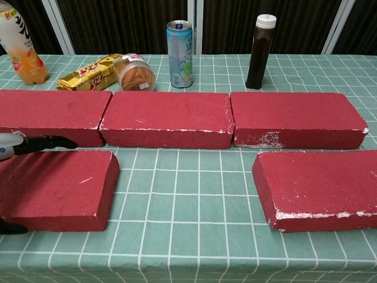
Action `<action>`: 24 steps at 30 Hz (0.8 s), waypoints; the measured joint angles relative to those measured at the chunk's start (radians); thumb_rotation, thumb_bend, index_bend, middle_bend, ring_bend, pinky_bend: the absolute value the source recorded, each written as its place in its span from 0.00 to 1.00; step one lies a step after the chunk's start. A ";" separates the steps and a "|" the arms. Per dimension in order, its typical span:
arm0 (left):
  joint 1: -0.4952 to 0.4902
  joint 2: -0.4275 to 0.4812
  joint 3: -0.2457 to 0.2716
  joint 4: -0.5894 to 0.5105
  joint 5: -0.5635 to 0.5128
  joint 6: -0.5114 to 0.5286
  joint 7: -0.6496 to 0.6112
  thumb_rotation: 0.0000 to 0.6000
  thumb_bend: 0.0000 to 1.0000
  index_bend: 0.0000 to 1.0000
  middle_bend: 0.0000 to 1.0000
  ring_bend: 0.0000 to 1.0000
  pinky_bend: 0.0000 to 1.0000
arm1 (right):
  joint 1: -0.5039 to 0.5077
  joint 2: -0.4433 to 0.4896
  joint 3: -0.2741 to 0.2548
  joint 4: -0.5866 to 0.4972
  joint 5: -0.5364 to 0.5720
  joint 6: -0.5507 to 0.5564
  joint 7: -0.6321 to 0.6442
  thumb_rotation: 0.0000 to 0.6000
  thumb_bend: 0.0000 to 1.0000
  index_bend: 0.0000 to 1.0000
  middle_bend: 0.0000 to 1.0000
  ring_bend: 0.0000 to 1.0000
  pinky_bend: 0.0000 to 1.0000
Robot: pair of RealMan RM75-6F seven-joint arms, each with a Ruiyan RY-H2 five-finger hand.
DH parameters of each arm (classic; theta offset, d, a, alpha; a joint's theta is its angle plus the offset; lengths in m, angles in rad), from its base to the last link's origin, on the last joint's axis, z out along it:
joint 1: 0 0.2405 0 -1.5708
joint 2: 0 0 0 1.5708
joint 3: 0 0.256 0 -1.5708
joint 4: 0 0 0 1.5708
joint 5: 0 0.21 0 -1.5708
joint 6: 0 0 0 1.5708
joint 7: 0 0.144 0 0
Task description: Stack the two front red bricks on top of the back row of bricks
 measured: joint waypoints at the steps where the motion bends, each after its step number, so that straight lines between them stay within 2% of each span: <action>1: -0.001 0.000 0.001 0.000 -0.005 0.000 0.003 1.00 0.00 0.00 0.02 0.00 0.00 | 0.000 -0.001 0.000 0.001 0.000 0.000 0.002 1.00 0.00 0.00 0.00 0.00 0.00; 7: -0.015 -0.001 0.005 0.005 -0.043 -0.004 0.018 1.00 0.00 0.00 0.04 0.00 0.00 | 0.001 -0.002 -0.004 0.005 -0.004 -0.004 0.020 1.00 0.00 0.00 0.00 0.00 0.00; 14: -0.021 -0.012 0.010 0.013 -0.045 0.010 0.025 1.00 0.00 0.00 0.17 0.00 0.00 | -0.001 -0.002 -0.007 0.013 0.000 -0.008 0.035 1.00 0.00 0.00 0.00 0.00 0.00; 24: -0.020 -0.007 0.014 -0.015 -0.013 0.062 0.048 1.00 0.06 0.00 0.20 0.00 0.00 | -0.002 -0.005 -0.007 0.019 0.007 -0.010 0.038 1.00 0.00 0.00 0.00 0.00 0.00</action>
